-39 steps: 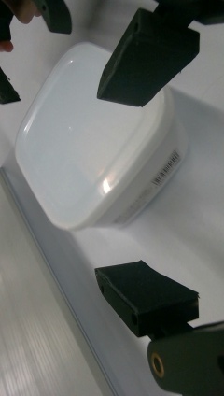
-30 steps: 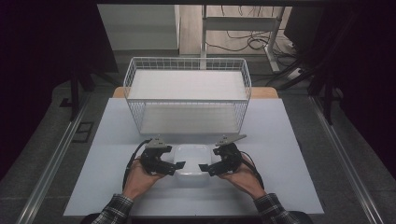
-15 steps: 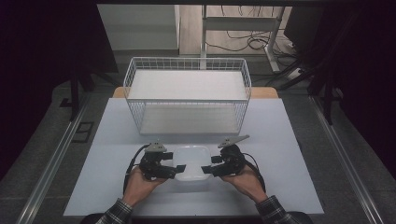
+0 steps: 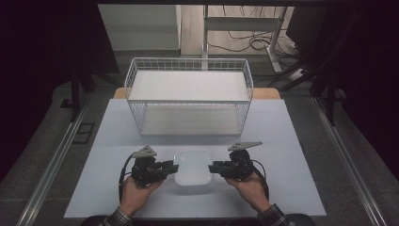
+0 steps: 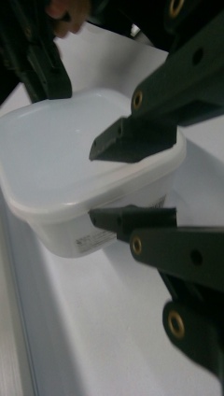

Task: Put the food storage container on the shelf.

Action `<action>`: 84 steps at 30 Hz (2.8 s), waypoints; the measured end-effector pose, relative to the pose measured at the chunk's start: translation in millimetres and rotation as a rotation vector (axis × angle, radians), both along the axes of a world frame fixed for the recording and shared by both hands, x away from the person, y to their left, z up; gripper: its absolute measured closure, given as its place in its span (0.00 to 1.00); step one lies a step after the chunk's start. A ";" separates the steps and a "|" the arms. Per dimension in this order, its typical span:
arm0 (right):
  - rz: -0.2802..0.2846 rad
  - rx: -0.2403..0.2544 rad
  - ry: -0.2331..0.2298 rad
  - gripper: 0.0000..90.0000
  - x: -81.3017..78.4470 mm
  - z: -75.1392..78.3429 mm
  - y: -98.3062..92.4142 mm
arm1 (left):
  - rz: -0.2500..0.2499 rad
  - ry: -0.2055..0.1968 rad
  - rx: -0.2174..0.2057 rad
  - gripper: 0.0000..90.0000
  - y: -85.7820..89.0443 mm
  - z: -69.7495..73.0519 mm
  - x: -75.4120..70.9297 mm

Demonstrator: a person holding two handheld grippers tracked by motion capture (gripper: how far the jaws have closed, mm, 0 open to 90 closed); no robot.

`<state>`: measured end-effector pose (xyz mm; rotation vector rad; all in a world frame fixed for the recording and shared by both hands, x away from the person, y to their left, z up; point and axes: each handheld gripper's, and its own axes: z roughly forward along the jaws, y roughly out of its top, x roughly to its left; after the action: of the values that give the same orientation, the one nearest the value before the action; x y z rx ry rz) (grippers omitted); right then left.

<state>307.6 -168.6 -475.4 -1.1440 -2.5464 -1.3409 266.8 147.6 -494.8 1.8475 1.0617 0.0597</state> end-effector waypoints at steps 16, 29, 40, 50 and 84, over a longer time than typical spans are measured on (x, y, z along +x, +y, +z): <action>-0.047 -0.015 -0.126 0.87 1.6 5.2 3.4 | 0.060 -0.084 0.001 0.88 0.4 7.1 5.7; -0.048 -0.022 -0.186 0.87 31.5 15.4 9.2 | 0.086 -0.109 -0.004 0.88 3.2 15.1 35.4; -0.078 -0.025 -0.197 0.87 63.9 16.2 15.1 | 0.097 -0.114 0.001 0.88 4.8 16.9 68.9; -0.093 -0.031 -0.187 0.87 87.4 14.9 20.2 | 0.113 -0.096 -0.011 0.88 8.1 15.0 90.4; -0.150 -0.093 -0.233 0.85 115.0 6.7 29.3 | 0.173 -0.186 0.094 0.88 -4.5 3.4 122.2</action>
<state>422.6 -139.4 -468.7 -1.2895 -2.7590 -1.4835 389.0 143.1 -491.4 1.7903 1.1001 0.3824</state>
